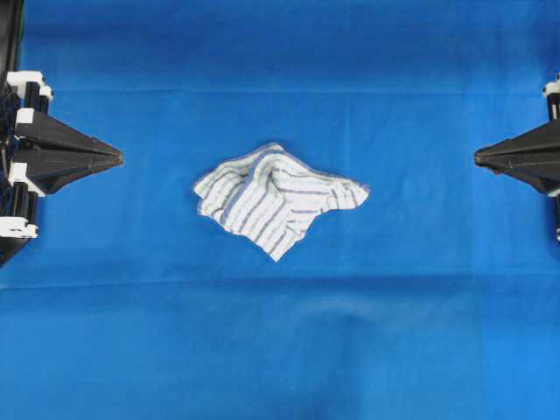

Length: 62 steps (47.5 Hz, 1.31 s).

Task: Lift the towel with both arms.
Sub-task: 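Move both grippers inward to the towel's left and right edges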

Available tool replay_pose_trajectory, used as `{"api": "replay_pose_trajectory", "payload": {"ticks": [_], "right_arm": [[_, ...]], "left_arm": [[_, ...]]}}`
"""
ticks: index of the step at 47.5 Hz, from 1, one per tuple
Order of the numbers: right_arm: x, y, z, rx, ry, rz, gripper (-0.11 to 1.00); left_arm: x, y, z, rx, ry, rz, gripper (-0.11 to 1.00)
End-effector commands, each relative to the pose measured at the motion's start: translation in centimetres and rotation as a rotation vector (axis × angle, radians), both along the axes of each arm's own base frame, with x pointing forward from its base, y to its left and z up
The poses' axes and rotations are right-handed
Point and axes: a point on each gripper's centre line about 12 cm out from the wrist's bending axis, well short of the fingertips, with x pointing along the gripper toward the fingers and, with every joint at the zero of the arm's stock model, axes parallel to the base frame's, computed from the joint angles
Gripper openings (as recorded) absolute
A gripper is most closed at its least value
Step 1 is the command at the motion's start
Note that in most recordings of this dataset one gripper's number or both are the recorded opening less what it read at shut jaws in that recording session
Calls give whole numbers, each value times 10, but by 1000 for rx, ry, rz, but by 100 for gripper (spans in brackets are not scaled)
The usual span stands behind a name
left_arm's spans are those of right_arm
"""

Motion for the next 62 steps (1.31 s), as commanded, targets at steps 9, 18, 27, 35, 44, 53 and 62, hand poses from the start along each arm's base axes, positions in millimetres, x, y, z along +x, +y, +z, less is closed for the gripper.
{"api": "replay_pose_trajectory", "payload": {"ticks": [9,18,27,35,44,53,62], "right_arm": [[17,-1,9,-3,58,-7,0],[44,-1,-3,3,221,-7,0],[78,-2,-27,7,373,-7,0],[112,-2,-55,8,511,-8,1],[143,-2,-86,4,690,-8,18],[166,-3,-123,-20,813,-3,67],[182,-9,-157,-24,887,-13,66]], "left_arm": [[11,-2,10,-19,49,-7,0],[29,-2,-2,-19,138,-7,0],[50,-3,-24,-31,244,-7,1],[71,-3,-42,-32,333,-5,13],[97,-4,-76,-27,485,-5,66],[118,-4,-115,-15,629,-5,89],[135,-4,-149,-9,726,-5,89]]}}
